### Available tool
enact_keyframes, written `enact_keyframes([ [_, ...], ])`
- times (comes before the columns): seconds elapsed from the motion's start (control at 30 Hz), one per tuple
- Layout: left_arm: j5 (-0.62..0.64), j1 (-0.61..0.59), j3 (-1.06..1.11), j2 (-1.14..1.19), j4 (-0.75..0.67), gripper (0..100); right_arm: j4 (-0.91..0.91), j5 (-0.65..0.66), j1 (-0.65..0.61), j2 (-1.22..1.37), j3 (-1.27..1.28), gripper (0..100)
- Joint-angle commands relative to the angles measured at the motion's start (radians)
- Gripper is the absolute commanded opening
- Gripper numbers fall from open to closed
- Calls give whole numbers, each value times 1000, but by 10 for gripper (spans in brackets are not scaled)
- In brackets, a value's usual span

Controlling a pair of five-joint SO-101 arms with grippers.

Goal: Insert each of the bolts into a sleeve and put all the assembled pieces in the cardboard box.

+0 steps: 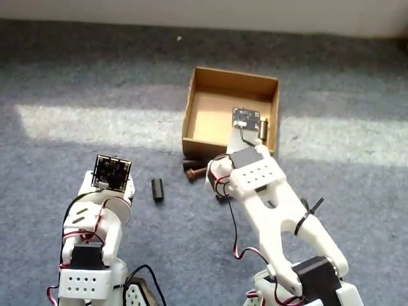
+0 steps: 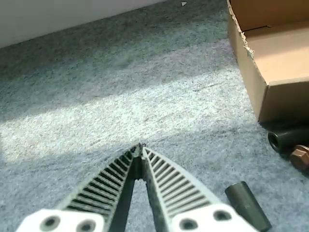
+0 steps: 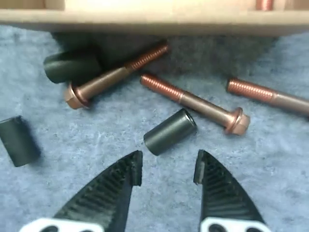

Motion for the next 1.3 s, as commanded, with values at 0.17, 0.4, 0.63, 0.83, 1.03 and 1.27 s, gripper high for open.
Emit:
enact_keyframes([
  [0.17, -12, -2, 27, -8, -3, 11, -102, -75, -10, 101, 18, 166],
  [0.4, -12, -2, 27, -8, -3, 11, -102, -75, -7, 186, 19, 166],
  [0.63, -12, -2, 27, -8, -3, 11, -105, -75, -4, 196, 24, 166],
  [0.83, -12, -2, 27, -8, -3, 11, -108, -71, 33, 197, 19, 165],
  [1.03, -12, -2, 27, -8, 0, 11, -205, 14, 30, 197, 27, 39],
  [1.27, -12, -2, 27, -8, 0, 11, -203, 52, 33, 196, 45, 6],
])
